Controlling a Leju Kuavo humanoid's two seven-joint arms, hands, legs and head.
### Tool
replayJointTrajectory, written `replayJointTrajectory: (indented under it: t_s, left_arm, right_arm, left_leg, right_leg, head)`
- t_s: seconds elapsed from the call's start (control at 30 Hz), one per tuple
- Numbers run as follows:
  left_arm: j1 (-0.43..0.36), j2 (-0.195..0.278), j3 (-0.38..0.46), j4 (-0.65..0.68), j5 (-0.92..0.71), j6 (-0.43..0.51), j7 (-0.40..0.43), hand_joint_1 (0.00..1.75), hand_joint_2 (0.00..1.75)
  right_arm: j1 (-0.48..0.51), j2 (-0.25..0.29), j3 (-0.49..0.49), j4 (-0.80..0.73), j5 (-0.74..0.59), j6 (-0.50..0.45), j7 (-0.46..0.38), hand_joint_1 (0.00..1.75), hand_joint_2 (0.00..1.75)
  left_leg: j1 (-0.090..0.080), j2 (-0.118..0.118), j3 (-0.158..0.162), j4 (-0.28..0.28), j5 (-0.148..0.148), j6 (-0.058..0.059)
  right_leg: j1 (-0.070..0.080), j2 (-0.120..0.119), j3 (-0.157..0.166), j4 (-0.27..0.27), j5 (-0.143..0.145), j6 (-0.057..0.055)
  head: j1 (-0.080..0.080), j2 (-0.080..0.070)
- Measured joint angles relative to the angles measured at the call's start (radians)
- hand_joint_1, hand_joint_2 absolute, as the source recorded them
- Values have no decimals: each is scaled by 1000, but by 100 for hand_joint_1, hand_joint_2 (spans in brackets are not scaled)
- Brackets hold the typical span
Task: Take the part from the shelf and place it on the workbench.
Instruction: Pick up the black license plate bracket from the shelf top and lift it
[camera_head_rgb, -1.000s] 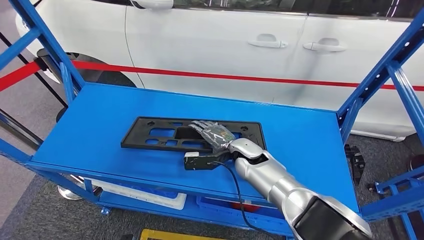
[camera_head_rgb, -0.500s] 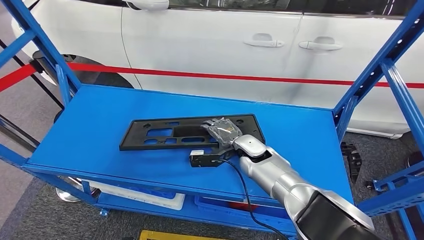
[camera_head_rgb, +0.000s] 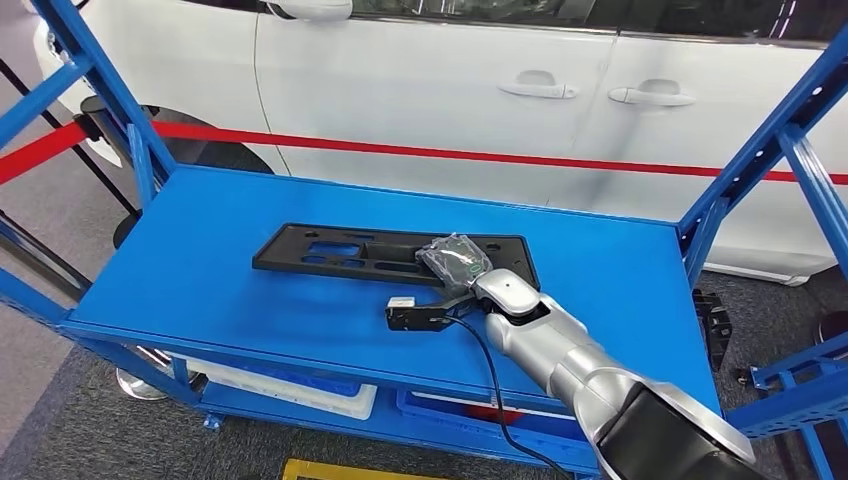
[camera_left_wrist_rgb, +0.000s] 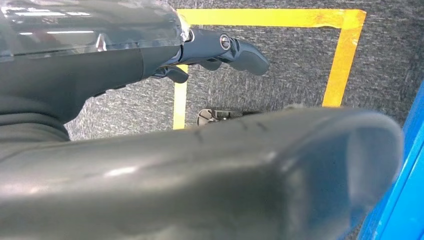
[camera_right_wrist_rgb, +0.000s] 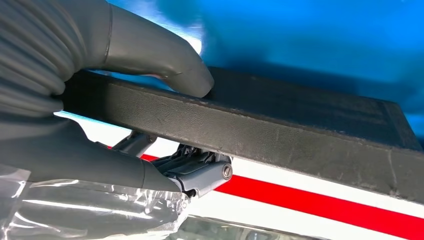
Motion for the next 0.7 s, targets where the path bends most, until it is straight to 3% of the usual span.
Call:
replayJointTrajectory:
  t_s: [0.13, 0.2, 0.27, 0.3, 0.33, 0.37, 0.43, 0.5, 0.63, 0.7]
  left_arm:
    - [-1, 1, 1, 0, 0, 0, -7, 0, 0]
    - [0, 1, 2, 0, 1, 0, -9, 0, 0]
    - [2, 2, 5, 0, 2, 0, -10, 0, 0]
    - [4, 2, 6, 0, 2, 1, -10, 0, 0]
    - [6, 2, 8, 0, 3, 2, -10, 0, 0]
    - [7, 3, 9, 0, 3, 3, -11, 0, 0]
    - [8, 3, 9, 0, 4, 4, -12, 0, 0]
    - [8, 2, 10, 0, 5, 5, -12, 0, 0]
    - [9, 2, 10, 0, 6, 5, -13, 0, 0]
    - [9, 2, 10, 0, 1, 8, -13, 0, 0]
  right_arm:
    - [-4, -3, 0, 0, -4, 1, -8, 175, 175]
    - [-4, -4, 0, 0, -3, -10, -13, 175, 175]
    - [-2, -5, 1, 1, 6, -41, -9, 175, 175]
    - [1, -5, 1, 1, 14, -66, -3, 175, 175]
    - [4, -6, 2, 1, 25, -98, 7, 175, 175]
    - [9, -5, 4, 1, 38, -136, 19, 175, 175]
    - [17, -5, 6, 0, 61, -212, 43, 175, 175]
    - [20, -4, 6, 0, 71, -253, 55, 175, 175]
    - [31, -3, 8, -3, 101, -306, 70, 175, 175]
    - [36, -3, 8, -14, 145, -374, 100, 175, 175]
  left_leg:
    - [2, 0, -3, 11, -12, -21]
    - [5, 1, -37, 90, -61, -28]
    - [8, 2, -95, 217, -121, -35]
    - [10, 2, -115, 259, -132, -38]
    - [13, 2, -118, 267, -123, -41]
    - [17, 2, -104, 236, -97, -44]
    - [23, 4, -46, 111, -34, -52]
    - [23, 2, -13, 32, -11, -45]
    - [15, 0, -17, 20, -9, -12]
    - [16, 1, -17, 16, -5, 1]
  right_leg:
    - [-1, -2, 11, -23, 2, -19]
    - [-6, -7, 15, -32, 7, -28]
    - [-7, -9, 14, -32, 7, -31]
    - [-7, -10, 13, -32, 7, -31]
    - [-8, -10, 12, -30, 7, -30]
    - [-10, -10, 12, -28, 6, -28]
    - [-13, -9, 8, -17, 0, -18]
    - [-11, -6, -2, -4, -4, -5]
    - [-15, -5, -14, 1, -5, 17]
    - [-18, -5, -45, 64, -44, 23]
  head:
    - [-1, 0]
    - [-3, 0]
    - [-4, 0]
    - [-4, 0]
    - [-4, 0]
    - [-4, 0]
    - [-4, 0]
    - [-5, 0]
    - [-4, 0]
    - [-3, 0]
